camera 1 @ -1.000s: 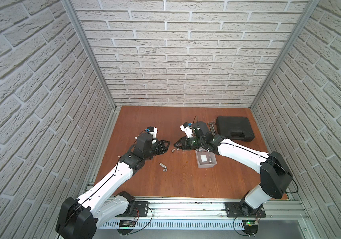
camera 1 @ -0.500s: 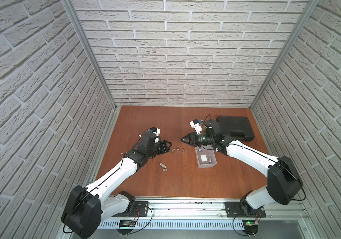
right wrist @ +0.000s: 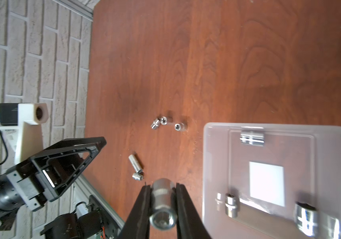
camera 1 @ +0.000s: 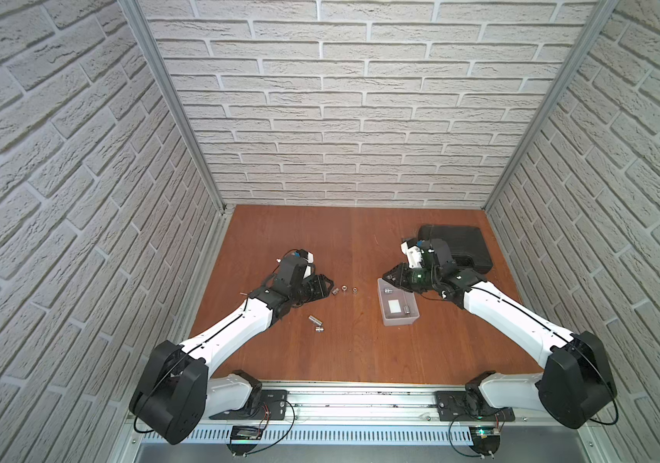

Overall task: Put the socket on the desktop into the storage box
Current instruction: Place the socket head in the storage box.

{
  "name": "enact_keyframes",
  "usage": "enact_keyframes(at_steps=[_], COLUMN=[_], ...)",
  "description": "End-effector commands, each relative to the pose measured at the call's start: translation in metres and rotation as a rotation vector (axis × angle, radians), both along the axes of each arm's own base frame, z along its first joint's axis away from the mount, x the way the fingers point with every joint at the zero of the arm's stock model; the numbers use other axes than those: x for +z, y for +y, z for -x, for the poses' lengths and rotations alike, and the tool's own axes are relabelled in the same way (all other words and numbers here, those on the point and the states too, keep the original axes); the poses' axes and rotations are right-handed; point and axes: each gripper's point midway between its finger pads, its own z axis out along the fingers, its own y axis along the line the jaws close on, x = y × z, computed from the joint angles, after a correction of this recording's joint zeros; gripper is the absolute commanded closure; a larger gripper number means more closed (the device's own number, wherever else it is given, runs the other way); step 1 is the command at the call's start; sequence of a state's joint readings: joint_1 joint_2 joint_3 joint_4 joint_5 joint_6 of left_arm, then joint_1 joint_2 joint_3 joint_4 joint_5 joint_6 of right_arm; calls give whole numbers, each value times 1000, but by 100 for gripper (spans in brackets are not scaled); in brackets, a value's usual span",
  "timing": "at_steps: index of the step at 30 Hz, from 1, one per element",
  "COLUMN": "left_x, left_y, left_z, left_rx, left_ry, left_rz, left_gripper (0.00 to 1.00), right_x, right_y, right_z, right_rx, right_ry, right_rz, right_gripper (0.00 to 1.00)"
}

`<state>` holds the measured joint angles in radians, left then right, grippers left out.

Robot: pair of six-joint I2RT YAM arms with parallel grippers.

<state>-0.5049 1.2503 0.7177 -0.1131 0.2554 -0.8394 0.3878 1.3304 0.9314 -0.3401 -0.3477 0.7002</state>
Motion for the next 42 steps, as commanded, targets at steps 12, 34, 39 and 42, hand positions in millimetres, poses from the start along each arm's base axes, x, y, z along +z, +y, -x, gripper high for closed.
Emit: enact_keyframes(at_steps=[12,34,39,42], left_x=[-3,-10,-10,-10], left_y=[4,7,7,6], left_z=[-3,3,4,5], left_rx=[10,2,-2,-4], left_ry=[13,20,20,21], left_rz=[-30,-46,-44,-46], left_gripper=[52,52,52,52], right_x=[-48,-55,-54,-53], right_y=[-25,-20,-21,-20], right_z=[8,4,6,7], right_rx=[-28,-12,-5,-4], right_ry=[86,94,83,81], right_rz=[234,316,345,349], right_gripper=[98,73,61,58])
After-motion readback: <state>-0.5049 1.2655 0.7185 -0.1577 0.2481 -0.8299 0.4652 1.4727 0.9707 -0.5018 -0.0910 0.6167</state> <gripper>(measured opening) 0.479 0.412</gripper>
